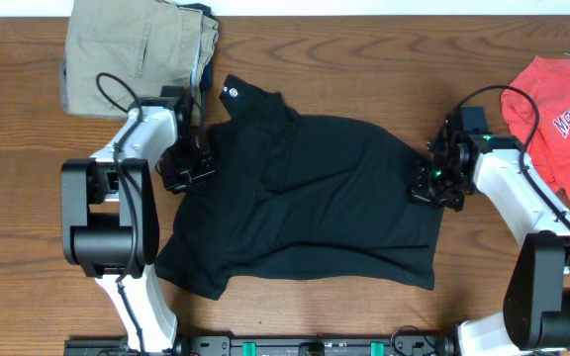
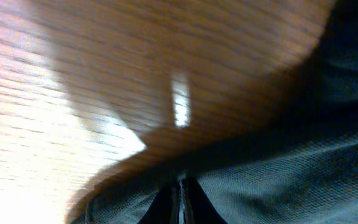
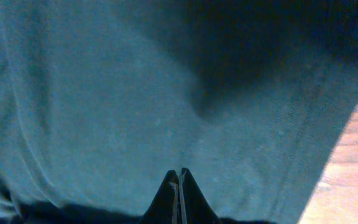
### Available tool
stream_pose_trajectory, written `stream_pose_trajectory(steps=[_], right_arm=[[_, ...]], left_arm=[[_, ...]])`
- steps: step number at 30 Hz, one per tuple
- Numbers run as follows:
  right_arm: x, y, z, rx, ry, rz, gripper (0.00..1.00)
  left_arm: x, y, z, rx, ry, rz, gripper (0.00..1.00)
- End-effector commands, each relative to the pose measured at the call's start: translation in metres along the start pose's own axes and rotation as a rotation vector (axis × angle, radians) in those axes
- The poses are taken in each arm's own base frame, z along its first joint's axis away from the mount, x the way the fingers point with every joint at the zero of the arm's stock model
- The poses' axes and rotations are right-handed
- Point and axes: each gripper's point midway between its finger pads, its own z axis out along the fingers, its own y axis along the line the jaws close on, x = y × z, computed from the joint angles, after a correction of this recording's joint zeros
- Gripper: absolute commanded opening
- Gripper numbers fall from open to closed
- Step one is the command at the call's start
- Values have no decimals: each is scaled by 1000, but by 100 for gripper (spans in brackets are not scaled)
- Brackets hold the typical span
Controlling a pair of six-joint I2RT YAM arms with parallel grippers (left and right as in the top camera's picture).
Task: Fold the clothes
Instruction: 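Grasp the shirt's top corners with both grippers and smooth it flat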
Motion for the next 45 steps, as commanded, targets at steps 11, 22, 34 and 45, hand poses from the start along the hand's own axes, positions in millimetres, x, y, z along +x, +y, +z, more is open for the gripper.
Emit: stream_pose_trajectory(steps=[11,22,34,45], right_arm=[[4,5,6,61,-10,1,1],[-14,1,5,95,-88,-9,3],[-24,10,12,80,-124,-38,3],[-29,-10,43,178,-89,-22,1]], left_arm=[[-5,61,20,-195,28,-184,6],[8,122,3,-233,95,-371,5],[14,119,-55,-151,-29,-418,6],[17,92,-62,-137,-54,-340,91]])
